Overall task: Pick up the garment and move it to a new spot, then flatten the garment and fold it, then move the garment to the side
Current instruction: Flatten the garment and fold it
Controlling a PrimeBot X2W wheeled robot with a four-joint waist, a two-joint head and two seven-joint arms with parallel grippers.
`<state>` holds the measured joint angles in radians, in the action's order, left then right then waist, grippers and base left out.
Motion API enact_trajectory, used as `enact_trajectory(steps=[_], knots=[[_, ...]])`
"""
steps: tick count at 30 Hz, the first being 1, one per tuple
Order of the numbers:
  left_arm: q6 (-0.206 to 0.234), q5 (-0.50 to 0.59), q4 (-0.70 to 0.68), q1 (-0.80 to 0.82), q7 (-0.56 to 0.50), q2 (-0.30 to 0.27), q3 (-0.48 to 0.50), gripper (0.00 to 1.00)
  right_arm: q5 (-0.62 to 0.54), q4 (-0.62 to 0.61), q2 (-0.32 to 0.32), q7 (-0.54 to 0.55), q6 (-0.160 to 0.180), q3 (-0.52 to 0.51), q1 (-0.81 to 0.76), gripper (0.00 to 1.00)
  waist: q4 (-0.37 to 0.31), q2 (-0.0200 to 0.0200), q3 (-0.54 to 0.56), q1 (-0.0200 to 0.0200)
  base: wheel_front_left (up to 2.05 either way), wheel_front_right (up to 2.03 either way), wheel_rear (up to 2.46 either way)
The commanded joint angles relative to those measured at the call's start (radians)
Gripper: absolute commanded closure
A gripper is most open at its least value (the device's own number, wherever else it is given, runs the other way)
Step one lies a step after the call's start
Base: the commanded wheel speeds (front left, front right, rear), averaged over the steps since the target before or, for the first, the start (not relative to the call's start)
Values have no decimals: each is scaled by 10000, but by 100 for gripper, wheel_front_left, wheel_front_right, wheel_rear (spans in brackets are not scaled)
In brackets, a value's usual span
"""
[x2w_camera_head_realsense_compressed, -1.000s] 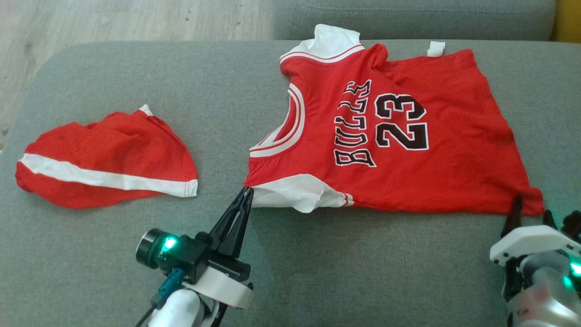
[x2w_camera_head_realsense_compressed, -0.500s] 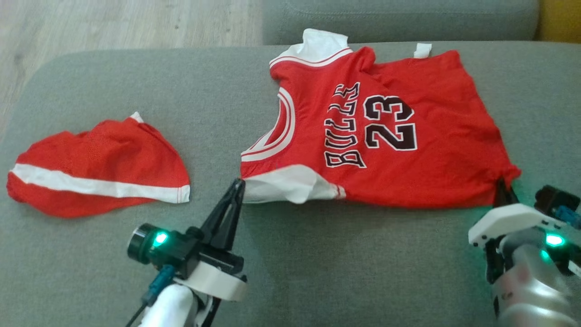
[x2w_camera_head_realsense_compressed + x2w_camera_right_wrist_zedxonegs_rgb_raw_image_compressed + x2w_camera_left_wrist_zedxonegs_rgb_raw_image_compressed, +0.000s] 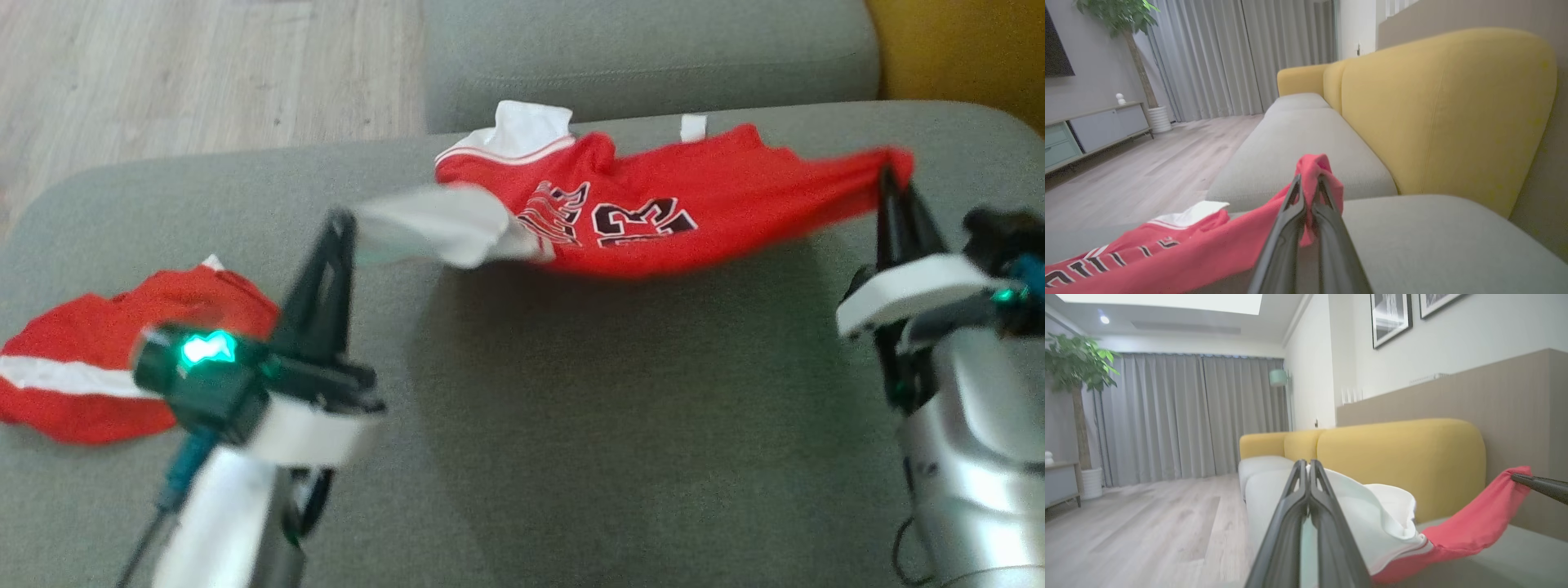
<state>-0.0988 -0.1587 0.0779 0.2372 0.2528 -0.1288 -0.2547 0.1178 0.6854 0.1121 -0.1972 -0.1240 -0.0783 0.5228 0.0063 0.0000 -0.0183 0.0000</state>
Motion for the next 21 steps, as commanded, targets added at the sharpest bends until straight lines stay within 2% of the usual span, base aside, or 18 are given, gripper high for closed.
enact_trajectory(steps=[1, 8, 11, 16, 21], knots=[[-31, 60, -508, 829, 89, -176, 513, 100, 198, -608, 186, 102, -67, 367, 552, 100, -101, 0, 132, 0, 0, 0, 0], [-112, 75, -1319, 2365, 89, -352, 1288, 100, 1364, -3561, 1467, 1640, -67, 1960, 857, 100, -247, 0, 455, 0, 0, 0, 0], [-154, 102, -1666, 3013, 89, -489, 1416, 100, 1684, -4710, 1896, 2203, -67, 2315, 1022, 100, -286, 0, 584, 0, 0, 0, 0], [-191, -64, -2140, 3820, 86, -692, 1643, 100, 2102, -6378, 2316, 3175, -67, 2596, 1176, 100, -366, 0, 741, 0, 0, 0, 0], [-151, -371, -2647, 4328, -352, -870, 1925, 100, 2352, -7715, 2359, 4200, -67, 2461, 1035, 100, -479, 0, 697, 0, 0, 0, 0]])
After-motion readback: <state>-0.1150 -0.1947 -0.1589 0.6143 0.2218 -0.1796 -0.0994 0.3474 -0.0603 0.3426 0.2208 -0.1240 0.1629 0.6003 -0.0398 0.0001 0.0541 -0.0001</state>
